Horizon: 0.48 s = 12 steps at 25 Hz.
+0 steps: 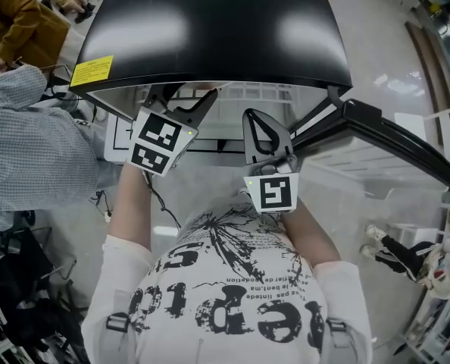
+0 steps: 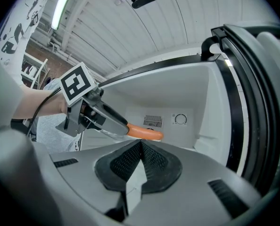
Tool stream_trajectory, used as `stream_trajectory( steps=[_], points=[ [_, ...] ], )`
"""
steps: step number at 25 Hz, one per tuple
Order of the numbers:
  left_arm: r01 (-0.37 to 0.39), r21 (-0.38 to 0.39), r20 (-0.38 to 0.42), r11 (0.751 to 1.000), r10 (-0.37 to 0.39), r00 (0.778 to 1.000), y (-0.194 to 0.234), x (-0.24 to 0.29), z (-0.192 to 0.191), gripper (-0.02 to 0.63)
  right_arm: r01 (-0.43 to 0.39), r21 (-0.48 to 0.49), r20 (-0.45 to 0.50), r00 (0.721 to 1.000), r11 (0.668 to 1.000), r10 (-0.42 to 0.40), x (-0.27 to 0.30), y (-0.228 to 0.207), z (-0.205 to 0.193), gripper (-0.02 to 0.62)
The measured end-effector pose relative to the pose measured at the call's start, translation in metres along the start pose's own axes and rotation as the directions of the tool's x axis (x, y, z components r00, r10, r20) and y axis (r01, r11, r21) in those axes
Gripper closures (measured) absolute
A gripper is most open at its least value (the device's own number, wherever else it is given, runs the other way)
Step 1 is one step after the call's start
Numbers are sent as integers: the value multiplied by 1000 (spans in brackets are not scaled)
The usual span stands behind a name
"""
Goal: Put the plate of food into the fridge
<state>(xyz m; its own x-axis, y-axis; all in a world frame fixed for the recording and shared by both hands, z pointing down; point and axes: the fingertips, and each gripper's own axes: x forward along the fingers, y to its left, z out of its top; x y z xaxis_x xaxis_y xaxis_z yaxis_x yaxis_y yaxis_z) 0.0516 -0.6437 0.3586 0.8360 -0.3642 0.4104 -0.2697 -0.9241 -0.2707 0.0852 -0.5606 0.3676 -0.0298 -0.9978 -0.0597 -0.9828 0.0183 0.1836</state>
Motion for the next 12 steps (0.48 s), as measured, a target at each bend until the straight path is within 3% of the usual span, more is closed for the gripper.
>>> stream_trajectory(
  steps=[7,12],
  points=[
    [-65,-132,109,989,79,991,2,-20,6,388,0,13,9,1000,1000,0,5,4,7,594],
    [-205,-186,187,961,239,953,11,-41,6,393,-8,46,37,999,999,7,11,11,20,594]
  ],
)
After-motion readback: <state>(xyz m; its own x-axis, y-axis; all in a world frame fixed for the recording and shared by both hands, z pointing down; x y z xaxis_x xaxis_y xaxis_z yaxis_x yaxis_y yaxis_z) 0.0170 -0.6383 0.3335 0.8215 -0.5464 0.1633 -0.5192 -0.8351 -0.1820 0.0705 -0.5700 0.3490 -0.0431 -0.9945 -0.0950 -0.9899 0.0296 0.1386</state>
